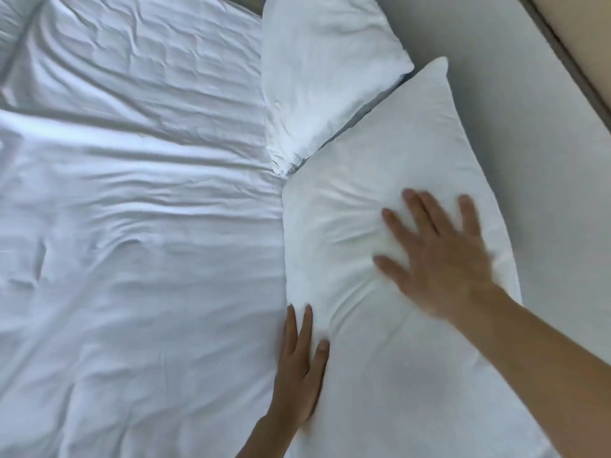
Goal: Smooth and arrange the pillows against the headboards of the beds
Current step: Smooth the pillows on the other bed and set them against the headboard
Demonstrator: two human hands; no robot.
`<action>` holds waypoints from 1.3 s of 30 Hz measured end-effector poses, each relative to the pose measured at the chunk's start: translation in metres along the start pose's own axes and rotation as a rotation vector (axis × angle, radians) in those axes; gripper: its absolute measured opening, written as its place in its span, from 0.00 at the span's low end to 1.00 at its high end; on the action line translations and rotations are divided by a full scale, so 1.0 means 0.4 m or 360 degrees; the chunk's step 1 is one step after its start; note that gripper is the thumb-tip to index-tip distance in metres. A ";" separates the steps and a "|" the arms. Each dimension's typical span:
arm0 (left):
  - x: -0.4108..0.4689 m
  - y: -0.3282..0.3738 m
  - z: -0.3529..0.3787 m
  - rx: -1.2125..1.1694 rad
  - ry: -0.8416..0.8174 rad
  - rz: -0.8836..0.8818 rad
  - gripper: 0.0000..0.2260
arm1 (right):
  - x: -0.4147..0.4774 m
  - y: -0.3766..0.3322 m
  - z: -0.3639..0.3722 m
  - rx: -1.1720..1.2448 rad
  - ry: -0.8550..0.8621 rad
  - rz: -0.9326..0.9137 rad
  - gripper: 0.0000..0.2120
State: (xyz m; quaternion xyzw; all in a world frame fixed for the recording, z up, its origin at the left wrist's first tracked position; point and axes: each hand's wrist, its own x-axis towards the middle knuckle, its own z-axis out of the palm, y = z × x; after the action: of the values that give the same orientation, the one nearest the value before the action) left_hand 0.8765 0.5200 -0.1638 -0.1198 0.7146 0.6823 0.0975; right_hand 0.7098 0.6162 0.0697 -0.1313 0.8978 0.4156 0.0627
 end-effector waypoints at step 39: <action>-0.675 -0.205 0.120 -0.0058 -0.0138 -0.0912 0.09 | -0.876 0.057 0.102 0.0983 0.0151 0.0785 0.13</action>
State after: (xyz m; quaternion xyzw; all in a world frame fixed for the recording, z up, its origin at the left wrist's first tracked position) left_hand 1.1576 0.5750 -0.1624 -0.2892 0.6346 0.6441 0.3144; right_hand 1.0390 0.7256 0.1376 0.0943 0.9870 0.1222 -0.0440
